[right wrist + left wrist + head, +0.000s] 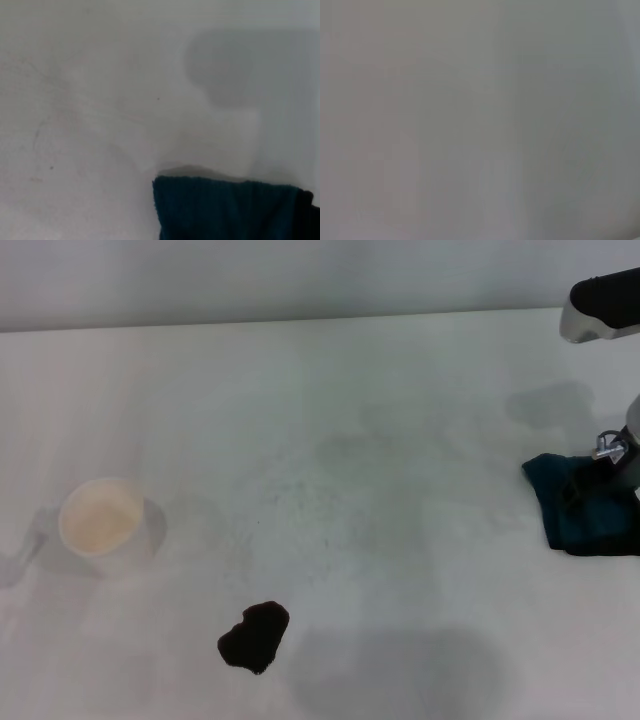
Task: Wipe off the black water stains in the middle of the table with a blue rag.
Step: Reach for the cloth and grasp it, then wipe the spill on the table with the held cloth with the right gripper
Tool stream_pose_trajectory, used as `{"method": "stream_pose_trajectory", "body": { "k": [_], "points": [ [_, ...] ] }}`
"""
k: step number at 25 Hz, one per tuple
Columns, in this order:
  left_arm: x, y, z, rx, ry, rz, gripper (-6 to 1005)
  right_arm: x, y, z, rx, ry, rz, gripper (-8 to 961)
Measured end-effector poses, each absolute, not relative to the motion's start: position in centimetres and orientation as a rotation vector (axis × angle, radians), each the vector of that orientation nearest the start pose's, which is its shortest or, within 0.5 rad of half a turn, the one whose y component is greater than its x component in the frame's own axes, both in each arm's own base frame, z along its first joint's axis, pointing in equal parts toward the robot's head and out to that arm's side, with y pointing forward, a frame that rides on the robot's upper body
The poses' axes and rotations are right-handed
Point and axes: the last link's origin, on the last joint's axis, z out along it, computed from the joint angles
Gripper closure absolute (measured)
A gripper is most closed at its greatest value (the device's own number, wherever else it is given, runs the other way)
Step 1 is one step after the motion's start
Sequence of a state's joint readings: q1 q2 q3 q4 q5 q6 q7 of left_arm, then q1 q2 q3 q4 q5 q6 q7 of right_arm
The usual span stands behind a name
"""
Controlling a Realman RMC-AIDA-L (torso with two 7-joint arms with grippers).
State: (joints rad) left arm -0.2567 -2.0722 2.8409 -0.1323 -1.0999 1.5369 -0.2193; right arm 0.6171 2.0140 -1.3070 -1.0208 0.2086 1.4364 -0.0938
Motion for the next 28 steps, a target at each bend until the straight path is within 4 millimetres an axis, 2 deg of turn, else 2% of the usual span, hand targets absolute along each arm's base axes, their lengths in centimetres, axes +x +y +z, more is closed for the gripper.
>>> {"method": "stream_pose_trajectory", "body": {
  "k": [11,14,17,19,22,28],
  "points": [
    [-37.5,23.8,1.5,-1.767,-0.313,-0.599,132,28.8,36.1,2.2,-1.858,1.496,-0.764,426],
    [-37.5,23.8,1.5,-1.765,-0.315,-0.597,132,28.7,36.1,2.0,-1.857,1.488,-0.779,649],
    [-37.6,23.9,1.5,-1.764,-0.319,-0.592,133,28.4,36.1,1.8,-1.86,1.484,-0.782,761],
    [-37.6,23.9,1.5,-1.764,-0.32,-0.59,133,27.7,36.2,1.6,-1.884,1.468,-0.769,835],
    [-37.6,24.0,1.6,-1.764,-0.318,-0.59,133,26.0,36.2,1.0,-1.94,1.442,-0.734,841],
    [-37.5,24.3,1.7,-1.767,-0.306,-0.586,133,22.4,35.7,-1.3,-2.059,1.375,-0.684,844]
  ]
}}
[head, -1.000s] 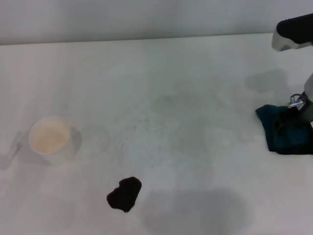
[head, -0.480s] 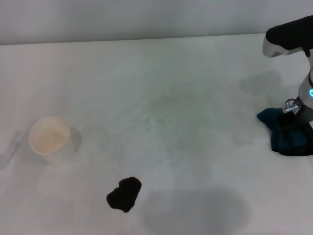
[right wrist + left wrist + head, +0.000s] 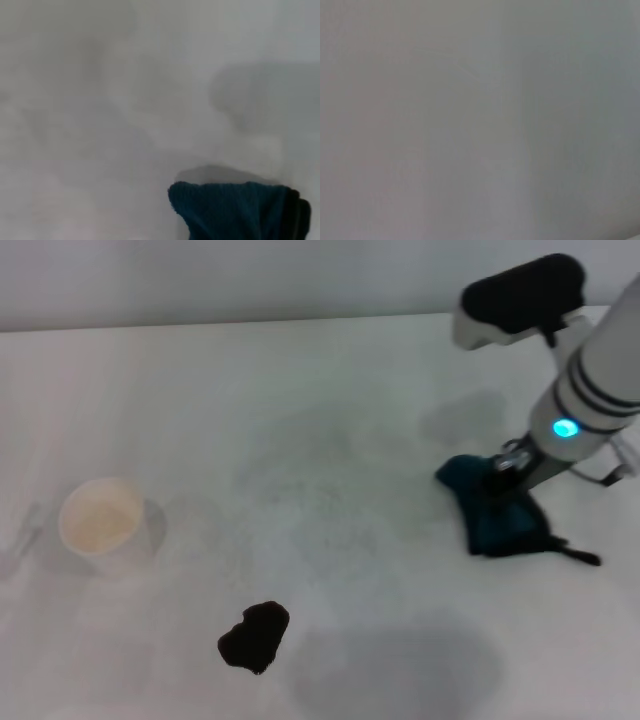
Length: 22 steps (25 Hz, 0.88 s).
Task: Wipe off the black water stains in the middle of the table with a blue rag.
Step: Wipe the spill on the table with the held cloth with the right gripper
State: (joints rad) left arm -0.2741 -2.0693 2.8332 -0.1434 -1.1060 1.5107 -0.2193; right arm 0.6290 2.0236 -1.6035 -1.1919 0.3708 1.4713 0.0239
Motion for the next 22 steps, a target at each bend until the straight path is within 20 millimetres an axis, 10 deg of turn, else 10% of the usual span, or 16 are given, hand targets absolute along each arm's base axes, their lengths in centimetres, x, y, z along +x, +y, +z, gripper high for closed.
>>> {"method": "stream_pose_trajectory", "body": {
  "k": [11,22],
  "points": [
    [-37.2,25.2,1.7,-1.778,-0.293,-0.581,133,14.4,32.1,-8.2,-2.371,1.244,-0.557,843],
    [-36.9,25.7,1.6,-1.79,-0.279,-0.581,132,11.0,29.3,-14.7,-2.621,1.195,-0.498,845]
  ]
}}
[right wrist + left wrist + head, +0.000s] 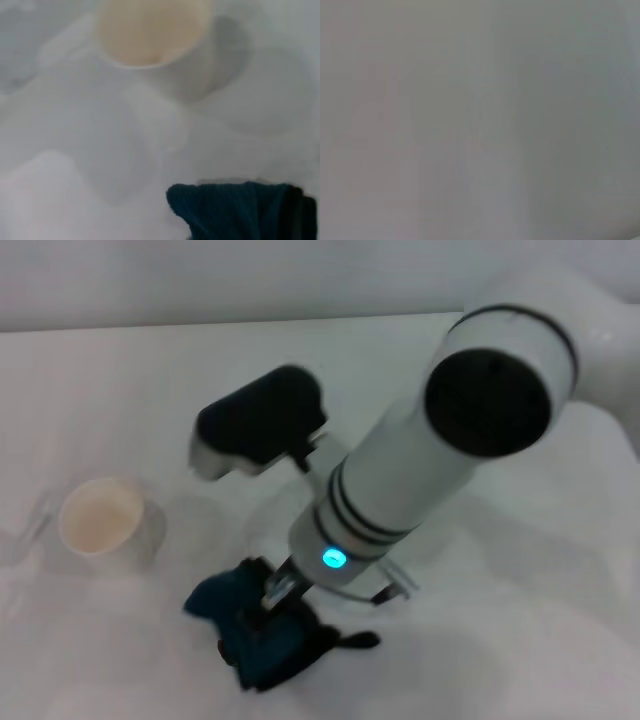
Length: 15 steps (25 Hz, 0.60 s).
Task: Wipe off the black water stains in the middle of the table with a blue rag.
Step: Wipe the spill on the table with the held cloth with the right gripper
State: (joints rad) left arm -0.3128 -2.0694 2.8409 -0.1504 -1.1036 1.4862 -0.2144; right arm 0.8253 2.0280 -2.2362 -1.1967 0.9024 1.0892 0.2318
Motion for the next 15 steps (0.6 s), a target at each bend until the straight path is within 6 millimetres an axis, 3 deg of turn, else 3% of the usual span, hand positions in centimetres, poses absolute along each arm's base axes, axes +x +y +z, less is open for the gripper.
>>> {"method": "stream_pose_trajectory", "body": {
  "k": [9,15],
  "points": [
    [-36.9,25.7,1.5,-1.79,-0.255,-0.564,132,9.5,27.7,-16.6,-2.733,1.178,-0.443,843],
    [-36.9,25.5,1.5,-1.79,-0.258,-0.562,132,10.8,28.3,-16.7,-2.694,1.197,-0.47,844]
  ]
}}
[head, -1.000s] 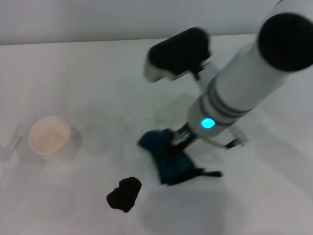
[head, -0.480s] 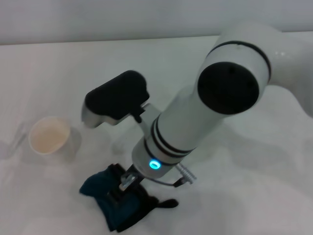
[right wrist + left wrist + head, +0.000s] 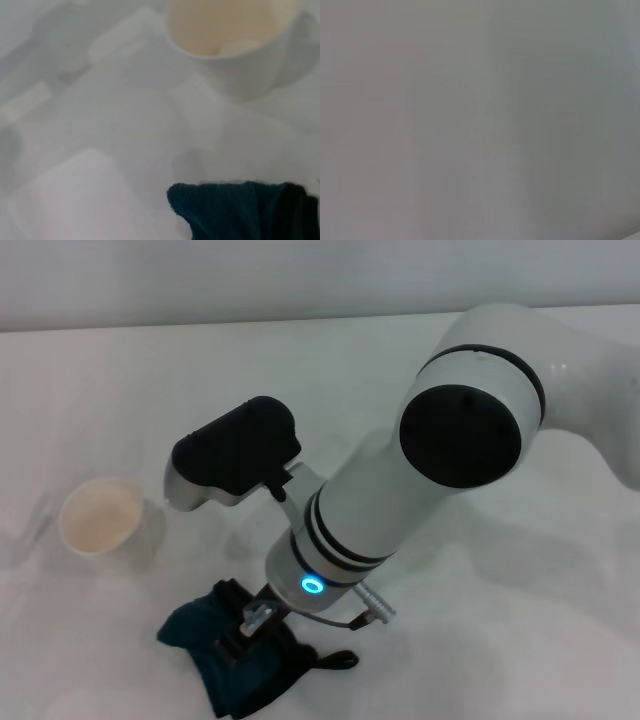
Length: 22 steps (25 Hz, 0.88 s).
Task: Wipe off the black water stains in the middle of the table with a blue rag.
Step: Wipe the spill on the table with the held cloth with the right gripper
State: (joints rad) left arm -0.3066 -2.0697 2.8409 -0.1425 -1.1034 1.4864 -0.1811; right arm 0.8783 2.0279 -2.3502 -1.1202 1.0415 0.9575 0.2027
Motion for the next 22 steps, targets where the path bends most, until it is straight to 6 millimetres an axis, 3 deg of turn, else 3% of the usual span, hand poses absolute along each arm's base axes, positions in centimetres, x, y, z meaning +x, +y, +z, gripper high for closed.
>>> {"method": "stream_pose_trajectory", "body": {
  "k": [13,17,22],
  "points": [
    [-37.4,25.3,1.6,-1.78,-0.273,-0.539,133,13.1,30.8,-13.8,-2.488,1.189,-0.58,845],
    [-37.4,25.3,1.6,-1.78,-0.275,-0.537,132,13.0,30.1,-14.3,-2.512,1.182,-0.581,844],
    [-37.3,25.4,1.6,-1.78,-0.273,-0.54,132,11.5,28.4,-16.1,-2.627,1.171,-0.506,845]
  ]
}}
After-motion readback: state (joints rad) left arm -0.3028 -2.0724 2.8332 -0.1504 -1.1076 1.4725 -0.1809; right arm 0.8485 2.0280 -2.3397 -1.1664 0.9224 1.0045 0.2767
